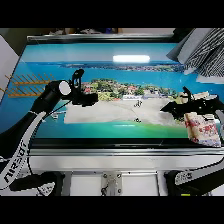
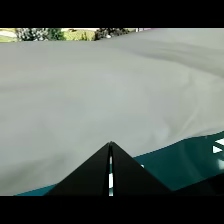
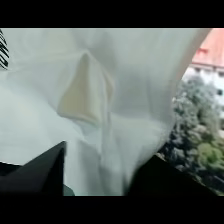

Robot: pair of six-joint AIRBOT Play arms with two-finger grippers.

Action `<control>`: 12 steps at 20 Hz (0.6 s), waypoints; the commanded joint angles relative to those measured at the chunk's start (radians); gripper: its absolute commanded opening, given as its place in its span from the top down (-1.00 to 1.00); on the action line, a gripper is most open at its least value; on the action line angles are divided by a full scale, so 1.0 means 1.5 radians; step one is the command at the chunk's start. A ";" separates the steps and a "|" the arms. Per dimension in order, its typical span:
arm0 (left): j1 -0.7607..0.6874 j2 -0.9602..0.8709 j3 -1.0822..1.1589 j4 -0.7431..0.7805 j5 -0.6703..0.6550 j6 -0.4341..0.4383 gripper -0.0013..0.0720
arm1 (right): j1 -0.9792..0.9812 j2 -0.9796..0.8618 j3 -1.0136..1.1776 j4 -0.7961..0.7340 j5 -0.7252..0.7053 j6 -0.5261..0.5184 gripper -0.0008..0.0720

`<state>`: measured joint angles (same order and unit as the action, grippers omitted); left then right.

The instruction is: Fold the clothes and pants, and hang the long-sleeved shirts on hangers.

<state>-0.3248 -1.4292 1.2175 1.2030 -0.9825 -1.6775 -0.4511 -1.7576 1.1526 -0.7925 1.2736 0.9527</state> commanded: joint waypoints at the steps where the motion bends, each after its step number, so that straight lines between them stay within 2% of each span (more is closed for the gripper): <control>1: -0.002 0.000 -0.001 -0.001 0.006 0.001 0.95 | 0.019 -0.002 0.001 0.006 -0.006 -0.002 0.19; 3: -0.005 0.000 -0.001 -0.002 0.023 0.000 0.95 | 0.019 0.001 0.001 0.005 -0.006 -0.001 0.92; 7: -0.035 -0.033 0.025 -0.001 0.048 -0.013 0.95 | 0.021 0.048 0.035 -0.050 0.025 0.067 0.94; 10: -0.081 -0.120 0.111 -0.001 0.043 -0.011 0.95 | 0.038 0.106 0.127 -0.170 0.119 0.151 0.94; 12: -0.115 -0.184 0.172 -0.002 0.046 -0.011 0.95 | 0.058 0.137 0.199 -0.212 0.174 0.198 0.94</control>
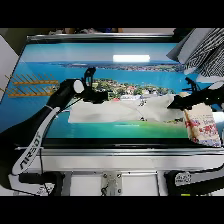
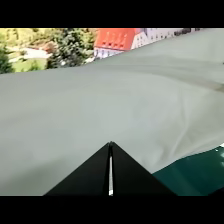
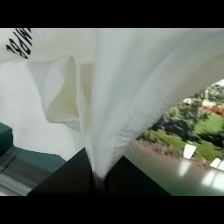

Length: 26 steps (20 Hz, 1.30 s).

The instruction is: Fold the clothes and pants, and hang the long-sleeved shirts on hangers.

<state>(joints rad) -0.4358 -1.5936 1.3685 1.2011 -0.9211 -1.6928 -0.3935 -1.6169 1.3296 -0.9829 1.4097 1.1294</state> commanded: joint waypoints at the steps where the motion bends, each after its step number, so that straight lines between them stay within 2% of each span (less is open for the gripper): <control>1: -0.058 -0.104 0.099 0.000 0.004 -0.001 0.95 | 0.033 0.054 0.116 -0.094 0.107 0.105 0.94; 7: -0.150 -0.261 0.269 0.000 -0.033 0.002 0.95 | 0.152 0.078 0.297 -0.129 0.189 0.218 0.94; 14: -0.196 -0.378 0.419 0.000 -0.091 0.002 0.95 | 0.273 0.078 0.363 -0.153 0.198 0.259 0.94; 20: -0.184 -0.390 0.435 0.001 -0.115 0.001 0.95 | 0.319 0.078 0.363 -0.153 0.198 0.271 0.94; 26: -0.098 -0.326 0.435 0.003 -0.150 0.013 0.95 | 0.343 0.078 0.363 -0.150 0.194 0.309 0.94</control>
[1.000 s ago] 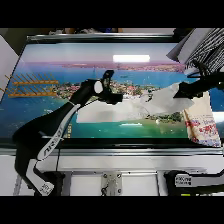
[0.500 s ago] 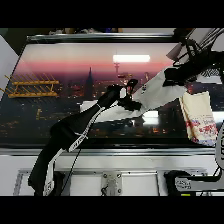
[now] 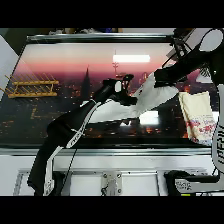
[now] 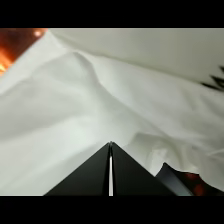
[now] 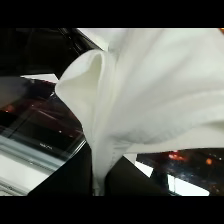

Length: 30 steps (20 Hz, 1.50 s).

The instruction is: Fold the clothes and pants, and hang the long-sleeved shirts on hangers.

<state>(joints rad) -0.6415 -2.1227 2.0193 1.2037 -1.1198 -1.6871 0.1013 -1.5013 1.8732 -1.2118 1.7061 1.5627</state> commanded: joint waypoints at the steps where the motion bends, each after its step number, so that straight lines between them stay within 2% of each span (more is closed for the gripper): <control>1: 0.057 0.040 0.001 0.002 -0.021 0.011 0.95 | 0.020 0.001 0.001 0.003 -0.008 0.025 0.94; 6: 0.159 0.100 0.001 0.001 -0.050 0.023 0.95 | 0.082 -0.008 0.000 0.009 -0.057 0.065 0.94; 13: 0.284 0.165 0.001 0.002 -0.121 0.056 0.95 | 0.203 -0.090 0.000 0.097 -0.144 0.096 0.94; 17: 0.351 0.215 0.001 0.002 -0.127 0.059 0.95 | 0.274 -0.163 0.000 0.129 -0.235 0.099 0.94; 20: 0.397 0.251 0.001 0.001 -0.141 0.063 0.95 | 0.322 -0.224 0.000 0.136 -0.349 0.098 0.90; 21: 0.411 0.262 0.001 0.001 -0.147 0.063 0.95 | 0.338 -0.244 0.000 0.138 -0.390 0.095 0.54; 22: 0.423 0.272 0.001 0.001 -0.150 0.063 0.95 | 0.355 -0.267 0.000 0.151 -0.437 0.087 -0.25; 23: 0.430 0.281 0.001 0.001 -0.149 0.063 0.95 | 0.370 -0.284 0.000 0.180 -0.487 0.051 -0.78; 25: 0.442 0.297 0.001 0.002 -0.145 0.063 0.95 | 0.391 -0.297 0.000 0.290 -0.561 -0.054 -0.84; 26: 0.448 0.306 0.001 0.006 -0.142 0.063 0.95 | 0.390 -0.290 0.000 0.325 -0.570 -0.074 -0.84; 28: 0.456 0.324 0.001 0.007 -0.142 0.063 0.95 | 0.372 -0.264 -0.001 0.315 -0.554 -0.089 -0.84; 30: 0.458 0.348 -0.018 0.006 -0.137 0.063 0.95 | 0.333 -0.219 -0.021 0.258 -0.516 -0.093 -0.84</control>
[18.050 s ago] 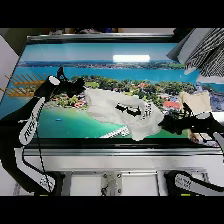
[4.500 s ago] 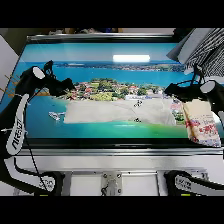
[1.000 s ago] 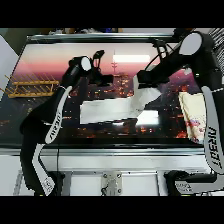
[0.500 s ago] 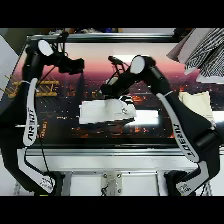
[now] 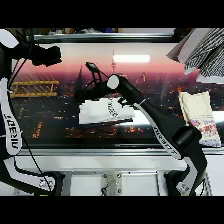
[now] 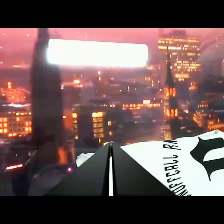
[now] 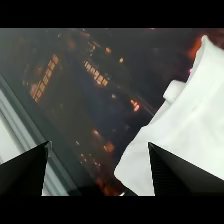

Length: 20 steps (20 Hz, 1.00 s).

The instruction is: Fold the clothes and pants, and hang the long-sleeved shirts on hangers.

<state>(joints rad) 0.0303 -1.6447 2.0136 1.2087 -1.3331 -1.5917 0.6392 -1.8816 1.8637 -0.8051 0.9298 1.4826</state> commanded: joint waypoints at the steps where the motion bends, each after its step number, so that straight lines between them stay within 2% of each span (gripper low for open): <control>1: 0.006 0.049 -0.046 0.003 0.020 0.000 0.95 | -0.053 0.068 -0.049 -0.043 0.015 -0.039 -0.84; 5: -0.032 0.157 -0.266 0.003 0.114 0.013 0.95 | -0.210 0.223 -0.290 -0.110 0.052 -0.056 -0.84; 7: -0.060 0.200 -0.362 0.002 0.154 0.017 0.95 | -0.307 0.269 -0.405 -0.111 0.068 -0.056 -0.84; 8: -0.077 0.217 -0.404 0.002 0.175 0.017 0.95 | -0.354 0.274 -0.445 -0.107 0.081 -0.057 -0.86; 9: -0.092 0.230 -0.433 0.002 0.191 0.017 0.95 | -0.391 0.271 -0.469 -0.100 0.096 -0.057 -1.00; 13: -0.139 0.248 -0.479 0.003 0.212 0.022 0.95 | -0.468 0.215 -0.497 -0.010 0.101 -0.112 -1.00; 17: -0.157 0.247 -0.481 0.002 0.207 0.022 0.95 | -0.454 0.137 -0.496 0.131 0.097 -0.185 -0.99; 20: -0.157 0.247 -0.481 0.003 0.193 0.022 0.95 | -0.425 0.087 -0.481 0.179 0.096 -0.197 -0.99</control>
<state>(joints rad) -0.1970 -1.2762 1.2987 1.2121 -1.0317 -1.5600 -0.0219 -1.6836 1.1332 -0.6479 1.0702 1.2320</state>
